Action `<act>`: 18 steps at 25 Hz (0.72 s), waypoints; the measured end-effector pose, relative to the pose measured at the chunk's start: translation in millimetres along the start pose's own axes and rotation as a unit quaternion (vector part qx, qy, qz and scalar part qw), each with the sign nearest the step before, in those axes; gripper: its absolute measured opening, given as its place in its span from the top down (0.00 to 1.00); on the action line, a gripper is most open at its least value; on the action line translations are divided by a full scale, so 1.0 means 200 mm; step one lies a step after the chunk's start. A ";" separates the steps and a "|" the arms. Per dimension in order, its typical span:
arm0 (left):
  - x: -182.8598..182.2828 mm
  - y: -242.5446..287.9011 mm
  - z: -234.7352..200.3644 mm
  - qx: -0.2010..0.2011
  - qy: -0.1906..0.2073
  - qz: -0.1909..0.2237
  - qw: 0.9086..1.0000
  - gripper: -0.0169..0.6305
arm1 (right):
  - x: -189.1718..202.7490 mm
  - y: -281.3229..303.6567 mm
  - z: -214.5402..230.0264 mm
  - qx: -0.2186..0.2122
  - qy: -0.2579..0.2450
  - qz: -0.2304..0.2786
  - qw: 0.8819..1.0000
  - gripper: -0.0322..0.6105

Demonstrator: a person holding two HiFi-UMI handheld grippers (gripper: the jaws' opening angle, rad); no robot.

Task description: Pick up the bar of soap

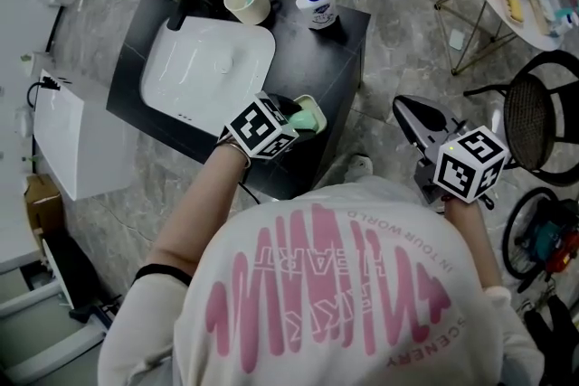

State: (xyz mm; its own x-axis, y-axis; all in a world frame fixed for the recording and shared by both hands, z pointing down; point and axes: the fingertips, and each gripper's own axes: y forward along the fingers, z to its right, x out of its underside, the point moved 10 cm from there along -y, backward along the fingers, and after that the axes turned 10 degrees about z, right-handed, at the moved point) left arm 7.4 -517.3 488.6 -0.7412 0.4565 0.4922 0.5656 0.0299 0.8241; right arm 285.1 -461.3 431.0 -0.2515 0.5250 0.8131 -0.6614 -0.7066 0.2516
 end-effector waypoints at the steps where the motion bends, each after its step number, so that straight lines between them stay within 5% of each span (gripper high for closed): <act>1: 0.01 0.00 0.00 0.002 -0.002 0.012 1.000 0.56 | 0.00 0.00 0.00 -0.001 0.000 0.000 1.000 0.94; 18: 0.01 -0.09 -0.04 -0.008 -0.100 0.100 0.990 0.59 | -0.01 0.00 0.04 0.001 0.002 0.002 1.000 0.94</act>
State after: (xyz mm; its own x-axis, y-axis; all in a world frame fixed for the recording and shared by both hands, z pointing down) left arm -6.8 -523.9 475.8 -0.5283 0.6188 0.5813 0.6864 -0.0917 0.7214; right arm 292.2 -466.2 432.7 -0.2569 0.5248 0.8116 -0.6589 -0.7094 0.2501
